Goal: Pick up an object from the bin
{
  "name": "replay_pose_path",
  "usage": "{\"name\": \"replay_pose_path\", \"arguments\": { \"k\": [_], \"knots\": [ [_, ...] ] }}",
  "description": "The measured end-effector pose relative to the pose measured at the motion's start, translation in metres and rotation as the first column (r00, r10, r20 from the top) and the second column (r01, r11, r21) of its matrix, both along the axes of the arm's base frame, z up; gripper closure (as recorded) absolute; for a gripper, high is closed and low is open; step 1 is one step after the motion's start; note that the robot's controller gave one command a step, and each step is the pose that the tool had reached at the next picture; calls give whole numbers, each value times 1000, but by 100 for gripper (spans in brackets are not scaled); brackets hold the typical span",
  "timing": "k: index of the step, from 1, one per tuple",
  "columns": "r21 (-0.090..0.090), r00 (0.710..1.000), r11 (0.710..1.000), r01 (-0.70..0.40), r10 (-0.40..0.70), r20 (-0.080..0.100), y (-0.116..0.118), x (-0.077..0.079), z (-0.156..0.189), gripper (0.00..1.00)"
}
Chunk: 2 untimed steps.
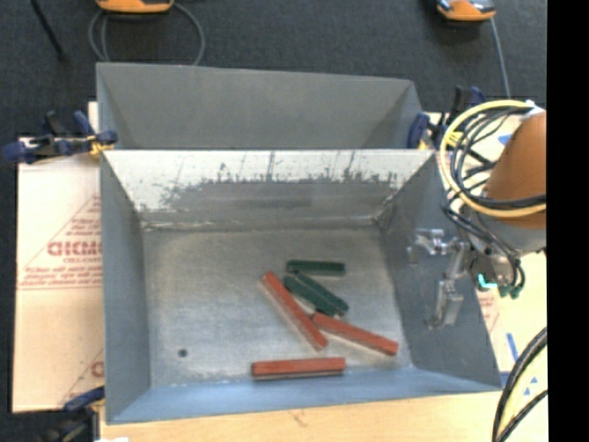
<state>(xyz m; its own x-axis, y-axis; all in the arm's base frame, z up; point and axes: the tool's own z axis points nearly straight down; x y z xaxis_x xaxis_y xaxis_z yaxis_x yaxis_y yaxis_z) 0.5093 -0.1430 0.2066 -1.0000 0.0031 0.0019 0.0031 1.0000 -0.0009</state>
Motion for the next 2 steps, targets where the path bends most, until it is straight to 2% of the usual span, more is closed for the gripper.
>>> {"name": "replay_pose_path", "arguments": {
  "k": [1, 2],
  "knots": [
    [0, 985, 985, -172, 172, 6, 26, -24, -133, 0],
    [-3, 984, 984, -176, 176, 7, 25, -23, -130, 100]
  ]
}}
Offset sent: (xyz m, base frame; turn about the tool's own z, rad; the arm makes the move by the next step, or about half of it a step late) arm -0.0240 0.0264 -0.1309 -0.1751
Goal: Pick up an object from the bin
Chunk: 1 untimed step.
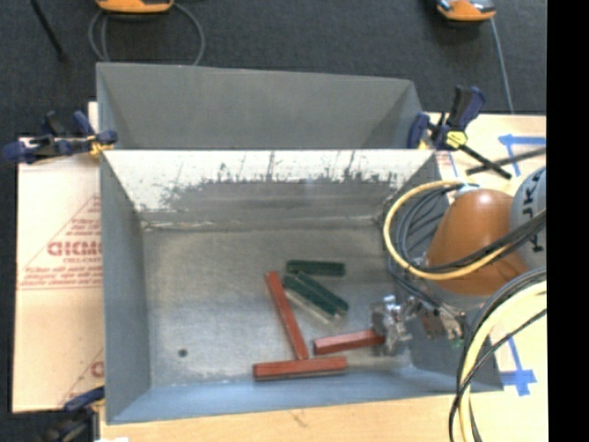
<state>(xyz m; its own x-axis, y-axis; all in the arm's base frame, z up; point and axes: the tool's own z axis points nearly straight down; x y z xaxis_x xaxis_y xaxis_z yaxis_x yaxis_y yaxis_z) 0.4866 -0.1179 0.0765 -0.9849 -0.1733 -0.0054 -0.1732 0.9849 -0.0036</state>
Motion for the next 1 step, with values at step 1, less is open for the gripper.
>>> {"name": "replay_pose_path", "arguments": {
  "k": [1],
  "knots": [
    [-2, 925, 925, -379, 379, 2, 23, -5, 154, 100]
  ]
}}
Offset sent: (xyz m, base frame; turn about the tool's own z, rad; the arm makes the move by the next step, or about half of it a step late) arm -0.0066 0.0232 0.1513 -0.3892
